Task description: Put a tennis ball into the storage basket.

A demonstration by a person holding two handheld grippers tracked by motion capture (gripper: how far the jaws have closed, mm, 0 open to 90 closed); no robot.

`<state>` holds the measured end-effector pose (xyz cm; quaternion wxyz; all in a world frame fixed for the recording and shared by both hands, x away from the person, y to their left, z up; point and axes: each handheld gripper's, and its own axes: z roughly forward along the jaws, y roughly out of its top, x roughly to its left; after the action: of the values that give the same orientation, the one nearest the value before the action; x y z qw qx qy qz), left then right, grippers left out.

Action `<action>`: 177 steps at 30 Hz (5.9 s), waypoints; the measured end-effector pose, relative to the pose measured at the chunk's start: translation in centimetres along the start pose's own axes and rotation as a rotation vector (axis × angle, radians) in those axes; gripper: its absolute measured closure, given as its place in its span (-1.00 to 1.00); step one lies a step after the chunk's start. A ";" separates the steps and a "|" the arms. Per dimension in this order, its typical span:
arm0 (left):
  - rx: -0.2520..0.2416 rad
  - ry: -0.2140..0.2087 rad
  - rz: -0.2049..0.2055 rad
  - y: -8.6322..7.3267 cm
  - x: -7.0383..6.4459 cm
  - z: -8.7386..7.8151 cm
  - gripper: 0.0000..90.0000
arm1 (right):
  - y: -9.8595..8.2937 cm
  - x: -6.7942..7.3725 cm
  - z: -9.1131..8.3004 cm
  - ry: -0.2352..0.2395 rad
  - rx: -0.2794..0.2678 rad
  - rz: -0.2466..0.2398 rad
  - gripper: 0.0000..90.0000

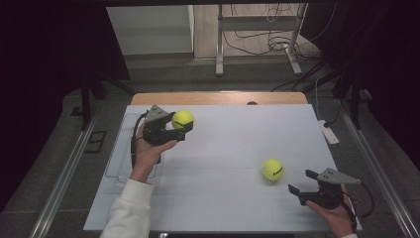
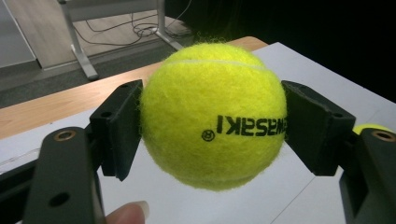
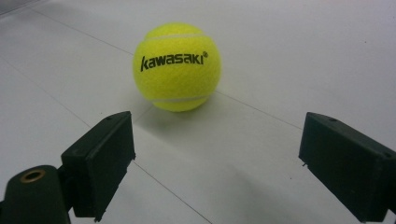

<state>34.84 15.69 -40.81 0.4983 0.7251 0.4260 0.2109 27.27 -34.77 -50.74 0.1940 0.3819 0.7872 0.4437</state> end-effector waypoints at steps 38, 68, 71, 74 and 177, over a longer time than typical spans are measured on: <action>-0.021 0.147 -0.054 -0.4 4.2 -2.1 -0.41 | -0.1 -0.1 0.1 0.003 0.001 0.003 -0.77; -0.003 0.241 -0.142 -1.6 7.9 -2.9 -0.41 | 0.0 -0.1 0.1 0.003 -0.003 0.002 -0.77; 0.000 0.244 -0.146 -1.7 8.1 -2.9 -0.41 | 0.0 0.0 0.1 0.002 -0.003 0.001 -0.77; -0.001 0.245 -0.150 -1.7 8.3 -2.8 -0.41 | 0.0 -0.1 0.0 -0.001 0.000 0.002 -0.77; 0.290 0.388 -0.254 -5.9 13.7 0.0 -0.41 | -0.3 -0.1 -0.2 -0.006 0.006 0.004 -0.77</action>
<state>39.94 27.83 -47.76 0.3207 0.6759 0.6266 0.2184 27.11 -35.02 -50.91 0.1943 0.3855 0.7871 0.4405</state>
